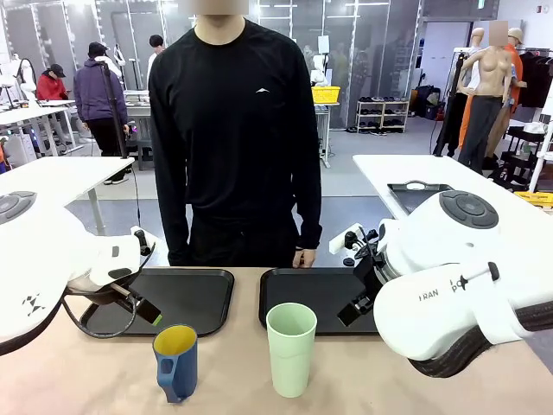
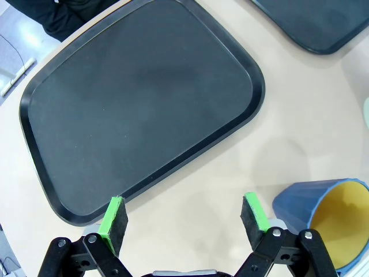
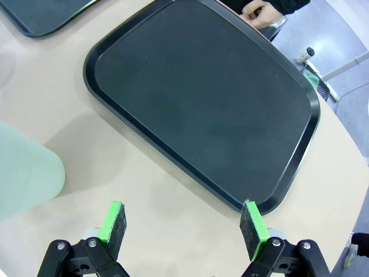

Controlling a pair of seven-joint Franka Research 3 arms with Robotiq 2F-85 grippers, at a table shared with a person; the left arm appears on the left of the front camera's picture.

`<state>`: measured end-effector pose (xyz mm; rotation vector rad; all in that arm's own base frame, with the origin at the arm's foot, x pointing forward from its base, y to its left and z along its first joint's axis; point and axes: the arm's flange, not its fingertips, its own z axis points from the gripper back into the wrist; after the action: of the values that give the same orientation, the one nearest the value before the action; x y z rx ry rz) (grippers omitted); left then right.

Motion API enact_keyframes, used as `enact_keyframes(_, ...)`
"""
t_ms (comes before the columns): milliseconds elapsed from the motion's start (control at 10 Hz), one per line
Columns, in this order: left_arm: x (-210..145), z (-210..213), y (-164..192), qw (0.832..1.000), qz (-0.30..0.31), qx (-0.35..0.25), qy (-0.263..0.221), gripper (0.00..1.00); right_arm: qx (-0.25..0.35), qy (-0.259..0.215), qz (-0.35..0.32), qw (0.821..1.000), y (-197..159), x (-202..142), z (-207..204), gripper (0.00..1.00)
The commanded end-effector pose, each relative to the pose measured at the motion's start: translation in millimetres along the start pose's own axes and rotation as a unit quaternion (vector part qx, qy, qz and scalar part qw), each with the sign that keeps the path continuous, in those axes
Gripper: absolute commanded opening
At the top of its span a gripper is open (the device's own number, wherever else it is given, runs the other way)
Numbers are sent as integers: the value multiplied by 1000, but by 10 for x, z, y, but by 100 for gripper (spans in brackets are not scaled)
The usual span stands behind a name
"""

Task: Sort and store the cups by type.
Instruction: Pick up the Reusable plastic cup.

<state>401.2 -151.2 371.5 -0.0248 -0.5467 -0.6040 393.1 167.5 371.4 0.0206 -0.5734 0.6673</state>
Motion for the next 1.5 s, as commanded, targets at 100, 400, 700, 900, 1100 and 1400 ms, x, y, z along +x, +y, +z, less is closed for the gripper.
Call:
enact_keyframes(100, -1, 0, 4, 1000, 1, 0, 0, 100, 0, 0, -1, 1000, -1, 0, 0, 100)
enact_keyframes(400, -1, 0, 4, 1000, 1, 0, 0, 100, 0, 0, -1, 1000, -1, 0, 0, 100)
enact_keyframes(700, 10, 25, -9, 1000, 3, 21, -1, 100, 0, 0, 0, 1000, 0, 0, 0, 100)
enact_keyframes(900, 24, 162, -20, 1000, 8, 29, 2, 100, -14, 1, 4, 1000, 46, 41, 225, 100)
enact_keyframes(1100, 118, 461, -65, 999, -10, 42, -11, 100, -61, 0, 3, 998, 61, 140, 672, 100)
enact_keyframes(1400, 242, 1090, -197, 996, -19, 69, -58, 100, -106, -29, -11, 994, 137, 297, 1441, 100)
